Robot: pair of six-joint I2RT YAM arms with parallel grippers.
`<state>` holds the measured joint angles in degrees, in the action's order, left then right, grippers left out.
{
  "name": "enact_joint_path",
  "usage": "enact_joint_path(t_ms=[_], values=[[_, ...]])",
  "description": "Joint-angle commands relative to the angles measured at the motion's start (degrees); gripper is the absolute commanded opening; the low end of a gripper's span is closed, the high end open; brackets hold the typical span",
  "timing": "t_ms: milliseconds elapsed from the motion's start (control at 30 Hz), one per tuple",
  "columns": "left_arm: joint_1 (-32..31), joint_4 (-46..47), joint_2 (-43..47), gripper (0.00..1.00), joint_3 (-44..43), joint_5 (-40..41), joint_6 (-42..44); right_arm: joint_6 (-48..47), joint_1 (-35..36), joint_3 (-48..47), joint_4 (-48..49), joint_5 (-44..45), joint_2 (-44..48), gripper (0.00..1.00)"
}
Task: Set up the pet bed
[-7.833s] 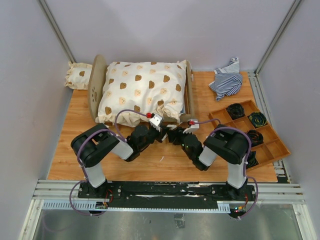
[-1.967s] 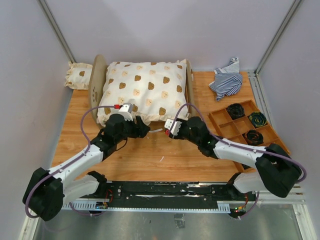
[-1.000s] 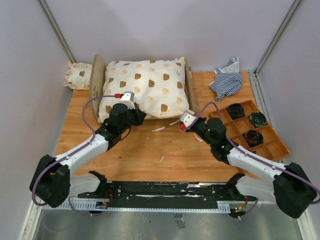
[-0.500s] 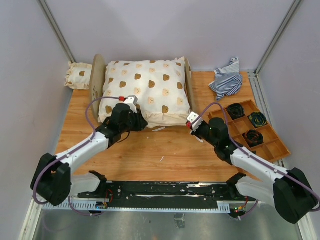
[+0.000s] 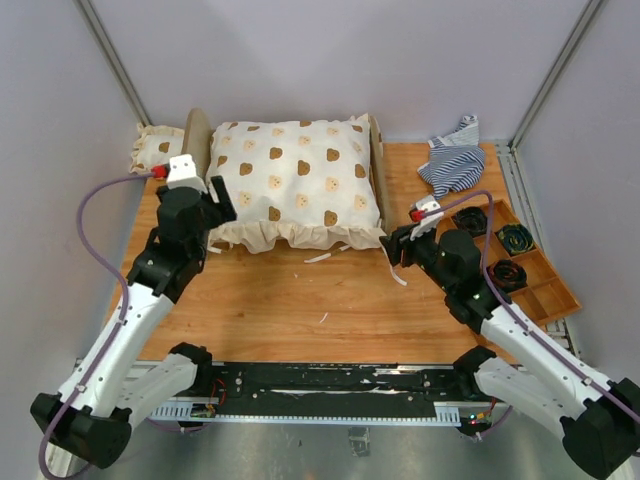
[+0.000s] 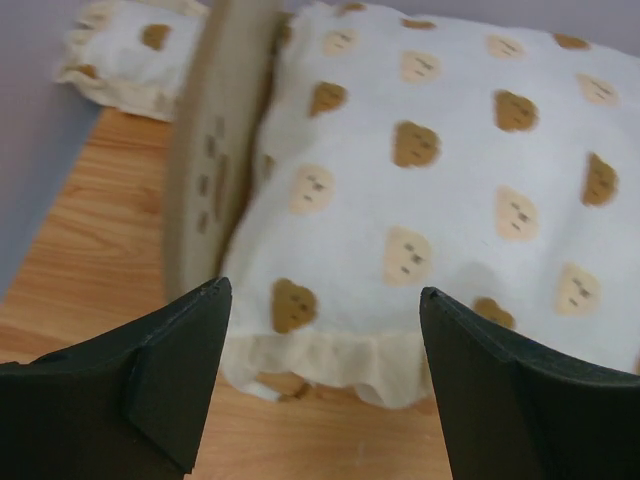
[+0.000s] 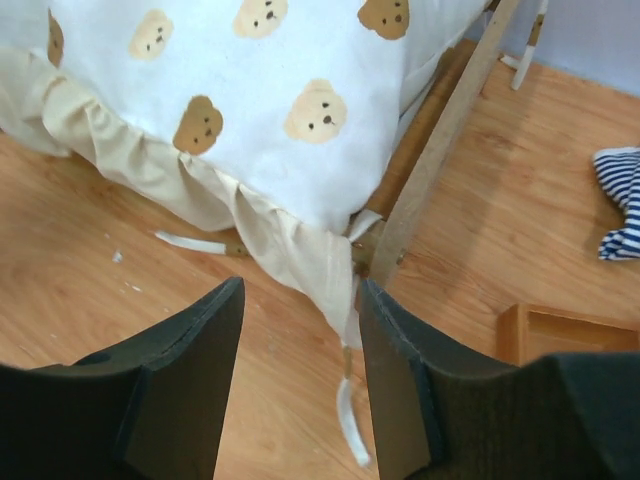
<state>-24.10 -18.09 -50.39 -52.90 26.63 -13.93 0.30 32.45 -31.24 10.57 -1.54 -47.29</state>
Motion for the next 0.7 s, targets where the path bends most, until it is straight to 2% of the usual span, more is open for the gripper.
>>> enact_joint_path(t_ms=[0,133,300,433,533,667], values=[[10.0,-3.4,-3.9,0.8,-5.1,4.5,5.0,16.6,-0.7,-3.6,-1.1,-0.1,-3.3,0.5],[13.5,-0.8,-8.6,0.8,-5.6,1.7,6.6,18.3,-0.6,-6.3,-3.9,-4.5,-7.0,0.48],[16.8,4.1,-12.5,0.76,-4.6,-2.2,8.5,17.7,-0.1,-6.8,-4.8,-4.4,-7.0,0.46],[18.8,5.5,-15.4,0.7,-4.2,-0.4,9.9,16.5,0.0,-6.2,-5.1,-3.8,-5.5,0.44],[21.4,8.0,-16.4,0.54,-3.1,-4.8,9.5,15.7,0.0,-6.2,-6.5,-2.4,-4.5,0.42],[21.5,4.0,-16.6,0.3,-4.9,-7.7,9.1,16.2,0.0,-7.2,-9.7,-0.1,-3.8,0.4]])
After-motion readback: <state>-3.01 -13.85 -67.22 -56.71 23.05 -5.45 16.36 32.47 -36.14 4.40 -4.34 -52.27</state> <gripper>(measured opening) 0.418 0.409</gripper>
